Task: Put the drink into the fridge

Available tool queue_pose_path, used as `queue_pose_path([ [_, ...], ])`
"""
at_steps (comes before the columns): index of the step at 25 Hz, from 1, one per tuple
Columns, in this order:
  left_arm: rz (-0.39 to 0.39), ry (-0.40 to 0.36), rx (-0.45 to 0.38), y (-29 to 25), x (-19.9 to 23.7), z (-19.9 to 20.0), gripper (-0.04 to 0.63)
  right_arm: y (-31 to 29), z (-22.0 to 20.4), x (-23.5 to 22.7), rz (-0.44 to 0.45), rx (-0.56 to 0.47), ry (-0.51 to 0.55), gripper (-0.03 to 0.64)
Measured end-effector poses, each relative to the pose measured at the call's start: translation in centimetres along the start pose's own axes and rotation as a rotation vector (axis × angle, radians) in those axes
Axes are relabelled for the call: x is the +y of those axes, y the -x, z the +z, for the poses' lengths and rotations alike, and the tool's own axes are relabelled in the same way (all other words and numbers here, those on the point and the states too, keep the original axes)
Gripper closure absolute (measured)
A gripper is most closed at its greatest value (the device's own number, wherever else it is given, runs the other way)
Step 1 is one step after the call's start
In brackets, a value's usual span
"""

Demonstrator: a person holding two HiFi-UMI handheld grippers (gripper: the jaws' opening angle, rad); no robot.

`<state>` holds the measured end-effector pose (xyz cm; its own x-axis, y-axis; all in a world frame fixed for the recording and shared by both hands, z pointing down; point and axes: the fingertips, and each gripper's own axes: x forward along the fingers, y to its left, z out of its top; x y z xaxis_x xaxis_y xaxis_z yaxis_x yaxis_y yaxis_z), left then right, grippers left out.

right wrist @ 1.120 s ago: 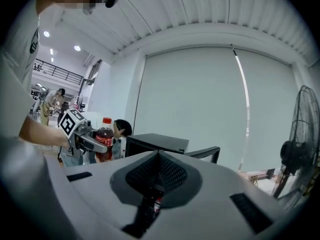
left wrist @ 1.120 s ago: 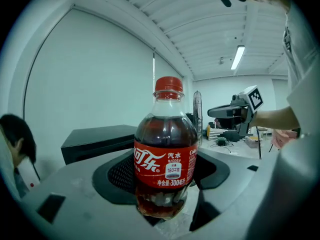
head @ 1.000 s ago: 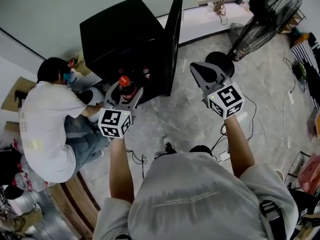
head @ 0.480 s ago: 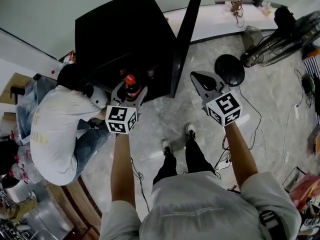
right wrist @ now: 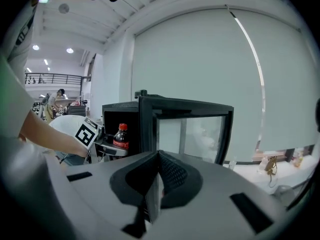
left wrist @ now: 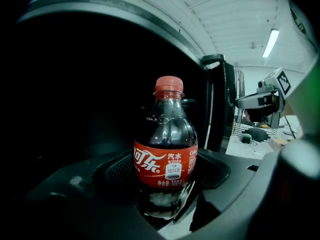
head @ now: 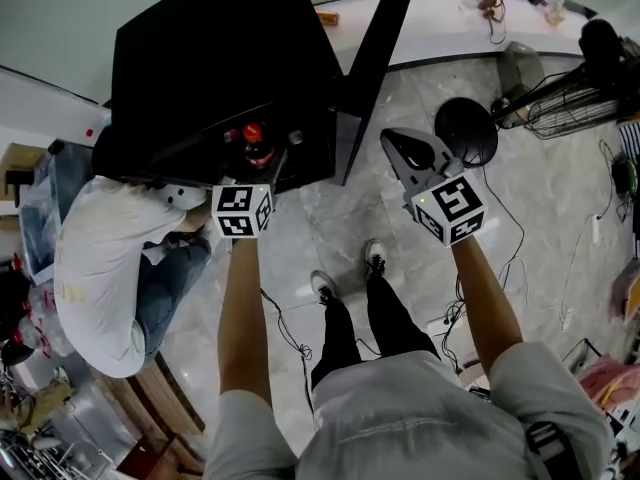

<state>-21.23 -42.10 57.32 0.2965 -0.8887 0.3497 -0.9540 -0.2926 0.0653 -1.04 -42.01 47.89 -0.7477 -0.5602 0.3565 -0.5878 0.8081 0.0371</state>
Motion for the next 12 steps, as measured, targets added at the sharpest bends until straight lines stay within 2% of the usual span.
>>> queue_pose_path([
  [7,-0.005,-0.011,-0.013,-6.3,0.2,-2.7,0.287,-2.0,-2.8,-2.1,-0.035,0.031,-0.011,0.615],
  [12,-0.008,0.011,-0.022,-10.0,0.1,-4.7,0.287,-2.8,-4.3,-2.7,-0.059,0.052,-0.029,0.615],
])
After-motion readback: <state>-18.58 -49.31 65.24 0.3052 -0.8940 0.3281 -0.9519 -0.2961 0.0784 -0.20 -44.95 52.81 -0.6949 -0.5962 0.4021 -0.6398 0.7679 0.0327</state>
